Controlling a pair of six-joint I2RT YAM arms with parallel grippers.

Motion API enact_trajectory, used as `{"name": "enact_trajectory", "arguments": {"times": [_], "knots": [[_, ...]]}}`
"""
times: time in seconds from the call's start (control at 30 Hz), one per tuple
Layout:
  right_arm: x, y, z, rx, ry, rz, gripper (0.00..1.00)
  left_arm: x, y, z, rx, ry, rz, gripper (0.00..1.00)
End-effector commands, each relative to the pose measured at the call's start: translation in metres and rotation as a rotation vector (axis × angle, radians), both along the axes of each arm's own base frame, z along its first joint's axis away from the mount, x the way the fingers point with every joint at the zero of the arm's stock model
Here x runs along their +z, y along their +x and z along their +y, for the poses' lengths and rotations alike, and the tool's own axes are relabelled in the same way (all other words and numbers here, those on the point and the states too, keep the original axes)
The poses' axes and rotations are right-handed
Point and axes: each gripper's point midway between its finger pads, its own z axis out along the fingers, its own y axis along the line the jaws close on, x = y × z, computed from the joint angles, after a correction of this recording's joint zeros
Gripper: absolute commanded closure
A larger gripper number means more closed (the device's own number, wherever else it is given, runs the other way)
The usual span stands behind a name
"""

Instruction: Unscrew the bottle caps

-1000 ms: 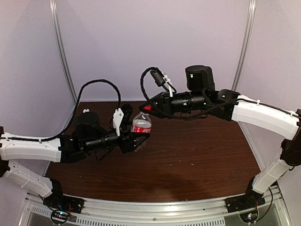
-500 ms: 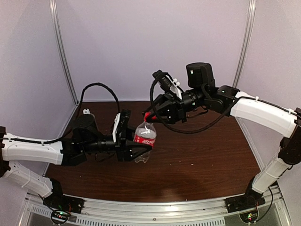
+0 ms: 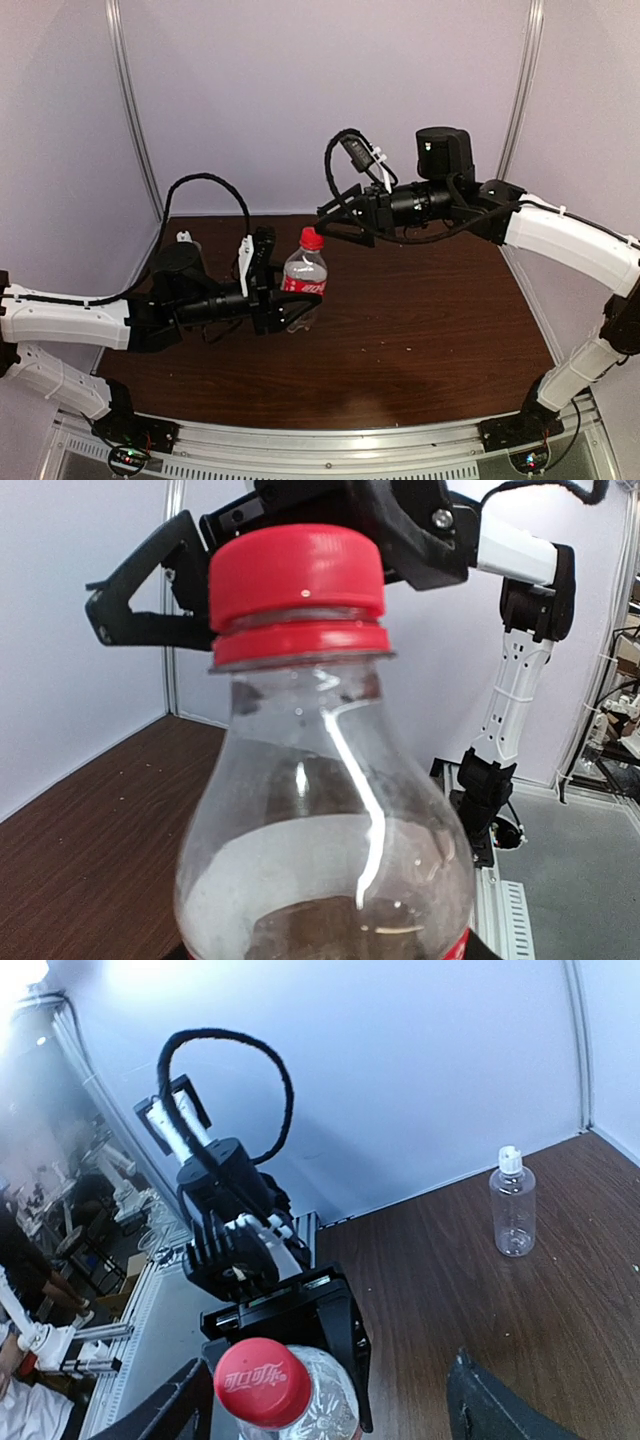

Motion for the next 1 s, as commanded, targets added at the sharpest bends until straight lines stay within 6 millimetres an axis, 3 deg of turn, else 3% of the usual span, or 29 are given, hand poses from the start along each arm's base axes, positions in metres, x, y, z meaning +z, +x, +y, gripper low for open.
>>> {"name": "enact_trajectory", "arguments": {"times": [0.0, 0.23, 0.63, 0.97], "knots": [[0.032, 0.024, -0.016, -0.228, 0.06, 0.032, 0.18, 0.019, 0.013, 0.002, 0.091, -0.01, -0.051, 0.69], [0.03, 0.052, -0.025, -0.487, 0.035, 0.103, 0.13, 0.018, 0.029, 0.001, 0.166, 0.012, -0.025, 0.69], [0.017, 0.047, 0.002, -0.477, -0.007, 0.139, 0.12, 0.014, 0.047, 0.0, 0.252, 0.046, 0.002, 0.68], [0.0, 0.042, 0.017, -0.446, -0.046, 0.148, 0.33, 0.013, 0.049, 0.0, 0.266, 0.058, 0.002, 0.68]]}}
